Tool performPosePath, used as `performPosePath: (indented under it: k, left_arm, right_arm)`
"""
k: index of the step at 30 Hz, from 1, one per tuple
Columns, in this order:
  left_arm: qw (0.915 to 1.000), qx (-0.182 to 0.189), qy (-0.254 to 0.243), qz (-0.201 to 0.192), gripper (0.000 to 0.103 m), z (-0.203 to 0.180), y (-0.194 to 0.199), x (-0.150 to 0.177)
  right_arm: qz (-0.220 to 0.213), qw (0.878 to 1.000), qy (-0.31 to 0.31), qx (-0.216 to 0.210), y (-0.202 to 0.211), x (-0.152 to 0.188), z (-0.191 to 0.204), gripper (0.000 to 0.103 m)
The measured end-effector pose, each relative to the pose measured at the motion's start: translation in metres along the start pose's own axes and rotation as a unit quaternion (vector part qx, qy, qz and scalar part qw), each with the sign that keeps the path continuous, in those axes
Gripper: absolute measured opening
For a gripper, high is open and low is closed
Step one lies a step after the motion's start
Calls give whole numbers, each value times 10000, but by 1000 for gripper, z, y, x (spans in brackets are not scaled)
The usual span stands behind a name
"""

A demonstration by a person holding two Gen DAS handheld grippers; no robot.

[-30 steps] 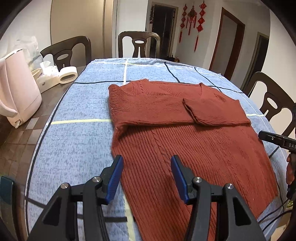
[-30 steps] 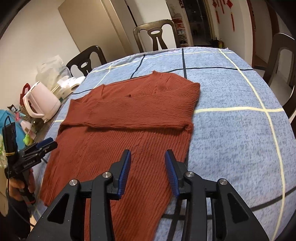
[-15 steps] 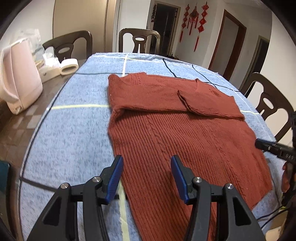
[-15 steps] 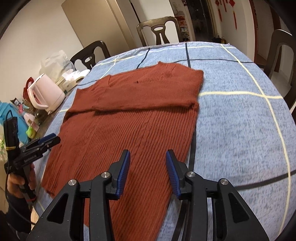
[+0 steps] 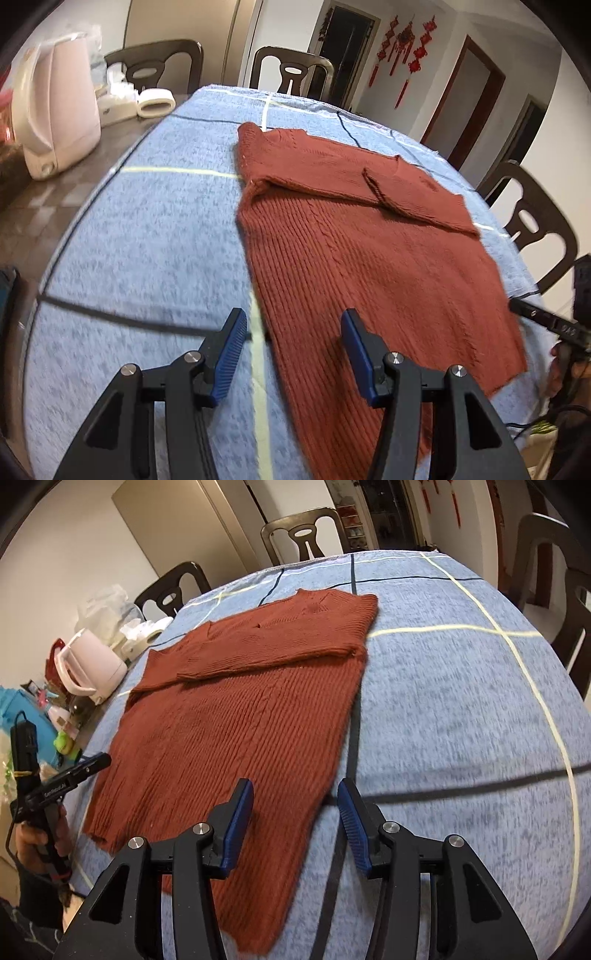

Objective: Fold small clothes
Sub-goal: 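Grasp the sweater hem with the left tool while the right tool grasps it too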

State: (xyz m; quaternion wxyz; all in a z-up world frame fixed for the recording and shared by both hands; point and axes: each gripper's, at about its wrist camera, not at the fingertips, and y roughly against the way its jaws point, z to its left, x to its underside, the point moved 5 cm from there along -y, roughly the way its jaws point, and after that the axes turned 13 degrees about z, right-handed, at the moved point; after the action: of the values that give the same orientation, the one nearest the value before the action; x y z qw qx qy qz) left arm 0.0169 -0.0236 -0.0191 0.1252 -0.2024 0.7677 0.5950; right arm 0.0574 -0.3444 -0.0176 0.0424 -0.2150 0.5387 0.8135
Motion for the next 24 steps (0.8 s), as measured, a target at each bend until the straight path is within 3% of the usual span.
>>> performPosePath:
  k: [10,16,18,20,22,23,24]
  left_arm:
    - [9943,1034,165,200,56,-13,7,28]
    - [9913,1276,269,159,56,-16,8,33]
    - [9910,1299,282,144,55,-19,7,33]
    - [9916,1259,268,128,54,-20,6,33]
    - [9932,1139,194,158,35,-23,4,33]
    - [9933,1120,170,216,21,-23,2,33]
    - [9932,1123,185,231,13,-21,2,32]
  right_arm:
    - [339,9895,-360,-1358,2,31,12,48]
    - [332,9868,-393,-1534,1,34,18,48]
    - [321,9870,-427,-1513,-2,33,17,37]
    - [362,9882,-460,-1416,-5,32,15,19]
    - [403,9893,-466,-1319,-7,34,14,8]
    - [393,9894,-469,-1315,-7,34,13,8]
    - [370,9892,-497,-1328,-6,34,11,8]
